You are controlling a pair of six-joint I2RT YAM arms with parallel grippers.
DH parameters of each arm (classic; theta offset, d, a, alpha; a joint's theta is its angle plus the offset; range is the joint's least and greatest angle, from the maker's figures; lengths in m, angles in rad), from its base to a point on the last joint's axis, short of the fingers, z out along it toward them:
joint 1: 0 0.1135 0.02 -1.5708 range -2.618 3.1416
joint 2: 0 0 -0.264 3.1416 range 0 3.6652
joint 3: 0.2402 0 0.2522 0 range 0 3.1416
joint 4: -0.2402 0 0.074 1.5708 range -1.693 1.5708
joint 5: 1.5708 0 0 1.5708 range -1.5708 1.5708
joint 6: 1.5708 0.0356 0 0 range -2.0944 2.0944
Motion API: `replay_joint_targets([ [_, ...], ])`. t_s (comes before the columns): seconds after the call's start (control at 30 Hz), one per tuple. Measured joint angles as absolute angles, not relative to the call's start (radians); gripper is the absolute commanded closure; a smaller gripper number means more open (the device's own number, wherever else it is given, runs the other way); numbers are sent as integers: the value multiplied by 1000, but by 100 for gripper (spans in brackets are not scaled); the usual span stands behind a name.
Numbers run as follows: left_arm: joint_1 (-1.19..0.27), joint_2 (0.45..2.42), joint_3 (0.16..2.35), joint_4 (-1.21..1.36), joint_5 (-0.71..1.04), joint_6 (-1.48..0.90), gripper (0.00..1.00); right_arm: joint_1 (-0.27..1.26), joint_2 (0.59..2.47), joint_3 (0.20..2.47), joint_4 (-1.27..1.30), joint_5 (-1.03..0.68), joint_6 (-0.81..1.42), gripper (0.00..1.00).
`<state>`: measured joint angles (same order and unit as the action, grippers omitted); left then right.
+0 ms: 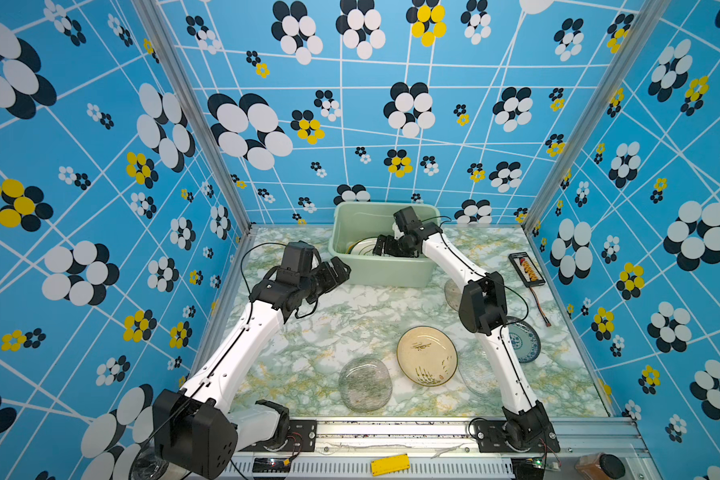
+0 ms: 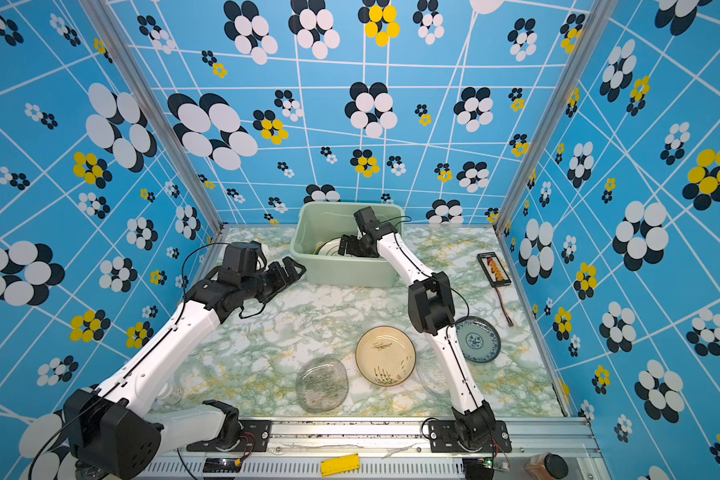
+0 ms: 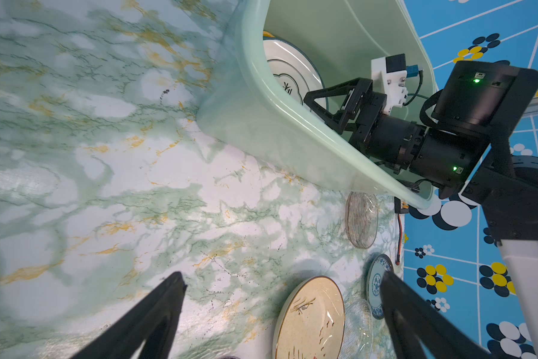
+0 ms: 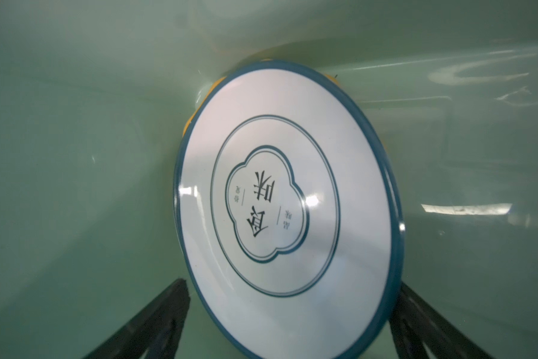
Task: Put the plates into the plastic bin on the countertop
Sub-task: 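Lower the white plate into the bin against the green-rimmed plate, then open the right gripper and move both grippers toward the beige painted plate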
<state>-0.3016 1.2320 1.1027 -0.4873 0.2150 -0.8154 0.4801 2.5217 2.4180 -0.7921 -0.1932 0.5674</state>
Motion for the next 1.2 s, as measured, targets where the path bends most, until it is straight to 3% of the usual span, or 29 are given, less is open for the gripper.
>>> replay_joint_targets([
  [0.2, -302, 1196, 1103, -524, 179, -819, 1, 496, 2473, 2444, -877, -122, 503, 1],
  [0.9, -327, 1055, 1195, -744, 64, -785, 1, 548, 2044, 2465, -1099, 22, 429, 1],
  [1.2, -428, 1059, 1256, -806, 36, -739, 1, 548, 1761, 2241, -1185, 46, 435, 2],
])
